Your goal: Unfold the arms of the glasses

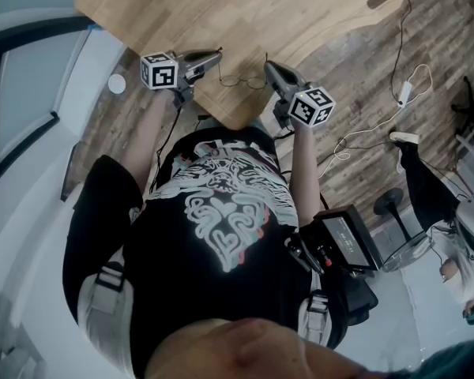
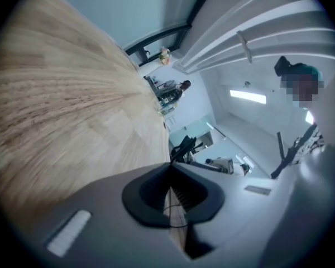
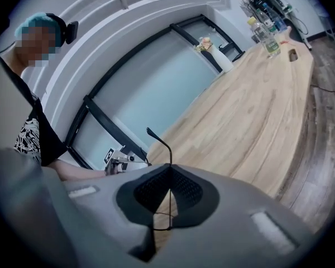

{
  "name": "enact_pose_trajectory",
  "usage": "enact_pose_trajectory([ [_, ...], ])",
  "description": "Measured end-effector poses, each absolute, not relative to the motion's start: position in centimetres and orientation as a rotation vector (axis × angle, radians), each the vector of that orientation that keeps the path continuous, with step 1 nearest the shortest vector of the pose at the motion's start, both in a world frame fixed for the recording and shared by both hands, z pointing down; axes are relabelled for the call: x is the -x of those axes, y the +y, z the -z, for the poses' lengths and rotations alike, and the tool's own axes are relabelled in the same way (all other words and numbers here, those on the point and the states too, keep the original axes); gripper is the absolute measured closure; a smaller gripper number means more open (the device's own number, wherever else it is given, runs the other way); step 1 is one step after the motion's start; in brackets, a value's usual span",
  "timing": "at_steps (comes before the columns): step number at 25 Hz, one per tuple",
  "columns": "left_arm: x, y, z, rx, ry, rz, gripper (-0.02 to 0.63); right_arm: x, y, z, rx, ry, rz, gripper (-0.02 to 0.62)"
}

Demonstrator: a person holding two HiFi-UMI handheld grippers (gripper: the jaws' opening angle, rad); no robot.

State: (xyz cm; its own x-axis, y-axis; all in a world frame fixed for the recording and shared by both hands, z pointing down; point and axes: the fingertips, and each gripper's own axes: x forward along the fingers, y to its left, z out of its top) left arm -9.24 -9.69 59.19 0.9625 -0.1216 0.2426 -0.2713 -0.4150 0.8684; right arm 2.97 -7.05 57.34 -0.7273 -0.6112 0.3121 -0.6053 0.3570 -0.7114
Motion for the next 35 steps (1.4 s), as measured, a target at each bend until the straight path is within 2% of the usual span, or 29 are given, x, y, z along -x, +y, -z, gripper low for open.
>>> enact_pose_trajectory([
  [35, 9.4, -9.9, -61.1, -1.988, -0.355, -0.284, 0.617, -2.6, -6.9, -58.6, 1.215, 2.628, 1.325, 0.595],
])
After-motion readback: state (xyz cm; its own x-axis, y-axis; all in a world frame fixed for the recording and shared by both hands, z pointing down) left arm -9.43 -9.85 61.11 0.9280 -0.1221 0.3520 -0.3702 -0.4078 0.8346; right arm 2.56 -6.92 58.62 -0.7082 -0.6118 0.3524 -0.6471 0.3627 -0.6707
